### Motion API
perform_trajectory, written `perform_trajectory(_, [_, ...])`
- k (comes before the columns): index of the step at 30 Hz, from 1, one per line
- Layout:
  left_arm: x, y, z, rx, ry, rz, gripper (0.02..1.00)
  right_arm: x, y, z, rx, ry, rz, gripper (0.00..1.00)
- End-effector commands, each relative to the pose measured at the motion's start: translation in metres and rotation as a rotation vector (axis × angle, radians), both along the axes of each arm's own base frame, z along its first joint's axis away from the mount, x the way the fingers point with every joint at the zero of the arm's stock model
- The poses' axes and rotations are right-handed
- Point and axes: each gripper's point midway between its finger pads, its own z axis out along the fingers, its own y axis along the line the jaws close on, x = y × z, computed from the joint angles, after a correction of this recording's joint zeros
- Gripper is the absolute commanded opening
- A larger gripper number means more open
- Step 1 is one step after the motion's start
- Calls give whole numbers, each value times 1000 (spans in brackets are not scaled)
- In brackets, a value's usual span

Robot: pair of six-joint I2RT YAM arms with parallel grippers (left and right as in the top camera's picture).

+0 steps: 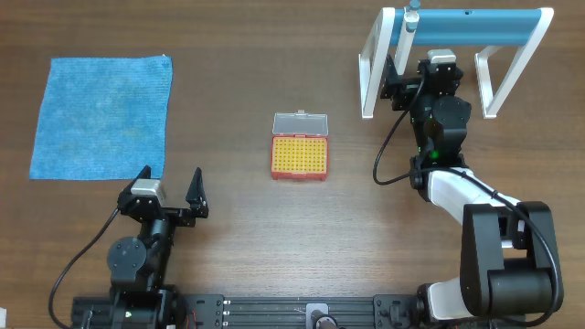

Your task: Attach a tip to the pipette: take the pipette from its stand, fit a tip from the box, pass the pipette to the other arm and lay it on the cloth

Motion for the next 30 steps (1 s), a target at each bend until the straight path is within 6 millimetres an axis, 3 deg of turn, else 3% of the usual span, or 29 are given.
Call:
perform_trajectory(1, [0, 1, -2, -11, 8, 7, 996, 8, -7, 8, -8, -23, -25, 974])
perform_trajectory(8, [0, 1, -2, -11, 8, 7, 998, 20, -7, -2, -8, -5, -25, 974])
perform_trajectory(16, [0, 1, -2, -11, 8, 7, 996, 28, -7, 2, -7, -17, -25, 934])
perform_trajectory(18, [0, 1, -2, -11, 8, 7, 996, 28, -7, 3, -7, -18, -24, 776])
perform_trajectory(19, [0, 1, -2, -11, 8, 7, 996, 28, -7, 3, -7, -18, -24, 599])
perform_trajectory(20, [0, 1, -2, -11, 8, 7, 996, 28, -7, 2, -7, -17, -24, 299])
perform_trajectory(21, [0, 1, -2, -11, 8, 7, 998, 28, -7, 2, -7, -17, -24, 137])
perform_trajectory(22, [0, 1, -2, -11, 8, 7, 996, 28, -6, 2, -7, -17, -23, 86])
perform_trajectory(30, [0, 1, -2, -11, 8, 7, 996, 27, -5, 3, -6, -18, -16, 82])
